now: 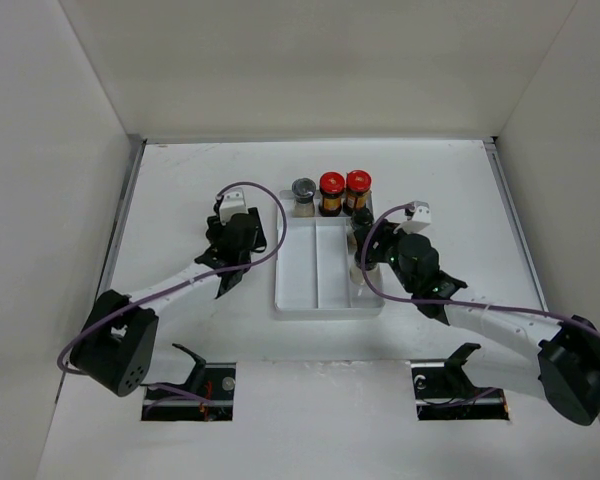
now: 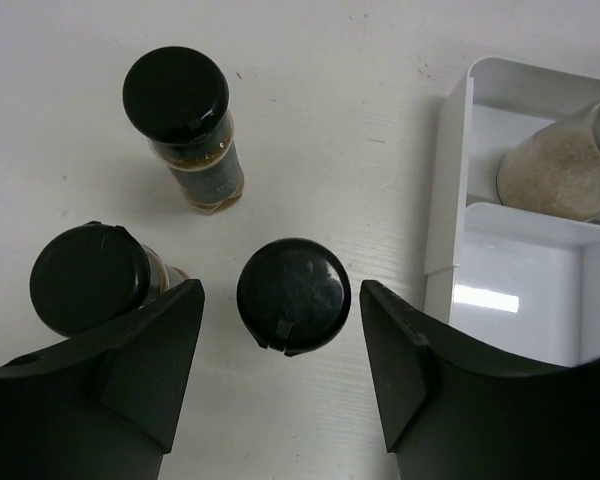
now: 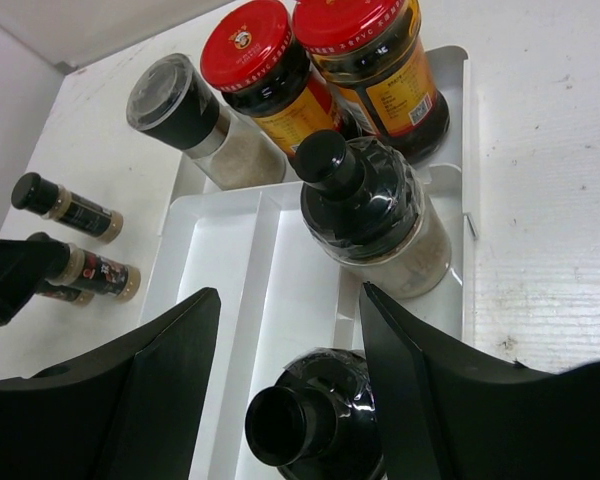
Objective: Organize the condiment bottles
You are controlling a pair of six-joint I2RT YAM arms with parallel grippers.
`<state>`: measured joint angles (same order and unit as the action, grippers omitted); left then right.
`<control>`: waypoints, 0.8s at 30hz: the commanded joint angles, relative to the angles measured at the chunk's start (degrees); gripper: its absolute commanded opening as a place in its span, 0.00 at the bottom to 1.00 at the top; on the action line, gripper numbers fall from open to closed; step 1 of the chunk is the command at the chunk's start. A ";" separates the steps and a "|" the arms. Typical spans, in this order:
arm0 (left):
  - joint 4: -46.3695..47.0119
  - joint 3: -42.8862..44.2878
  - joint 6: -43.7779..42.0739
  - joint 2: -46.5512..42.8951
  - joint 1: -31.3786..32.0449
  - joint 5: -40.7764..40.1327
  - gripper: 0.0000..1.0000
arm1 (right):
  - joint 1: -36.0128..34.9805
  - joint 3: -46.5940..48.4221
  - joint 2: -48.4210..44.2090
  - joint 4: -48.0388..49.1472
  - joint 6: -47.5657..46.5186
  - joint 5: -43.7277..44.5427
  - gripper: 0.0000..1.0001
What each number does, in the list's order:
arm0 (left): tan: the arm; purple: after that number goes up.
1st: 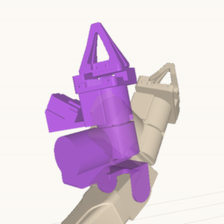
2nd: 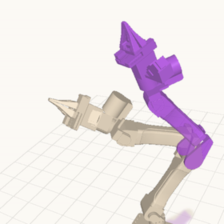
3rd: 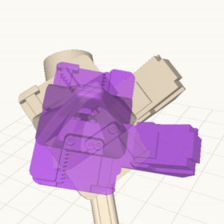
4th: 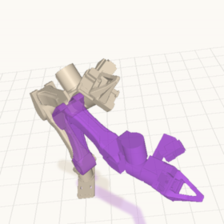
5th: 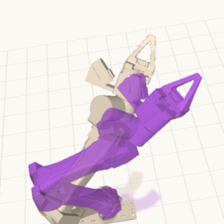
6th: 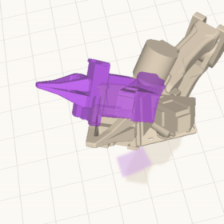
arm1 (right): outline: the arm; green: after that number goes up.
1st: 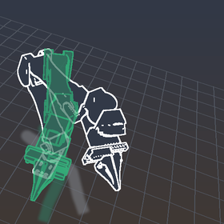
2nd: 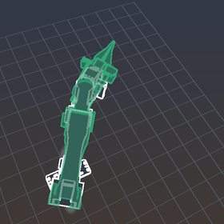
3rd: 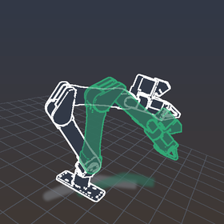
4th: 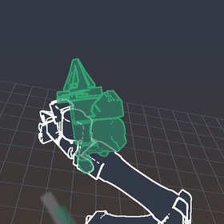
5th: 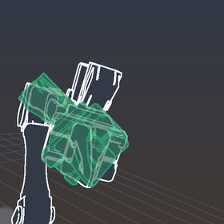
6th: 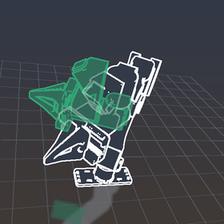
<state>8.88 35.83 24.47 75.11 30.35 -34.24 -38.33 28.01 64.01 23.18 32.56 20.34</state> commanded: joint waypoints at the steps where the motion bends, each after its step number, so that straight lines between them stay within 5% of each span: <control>1: 4.74 2.92 -1.44 1.52 -0.77 0.23 0.62 | -0.21 1.17 0.15 3.01 -0.65 -1.00 0.65; 6: 6.14 3.62 -1.44 4.16 -1.04 0.40 0.56 | -0.21 0.91 -0.72 3.01 -0.65 -1.09 0.65; 13: 6.32 3.19 -1.53 1.89 -0.69 -1.80 0.35 | -0.21 1.17 0.33 3.01 -0.56 -1.62 0.65; 24: 1.75 7.49 -2.76 -5.50 7.65 -2.06 0.32 | 0.23 0.47 -1.17 3.01 -0.04 -1.09 0.65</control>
<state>9.72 39.40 22.48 71.31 35.14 -35.79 -38.33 28.01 64.23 23.20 32.40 19.40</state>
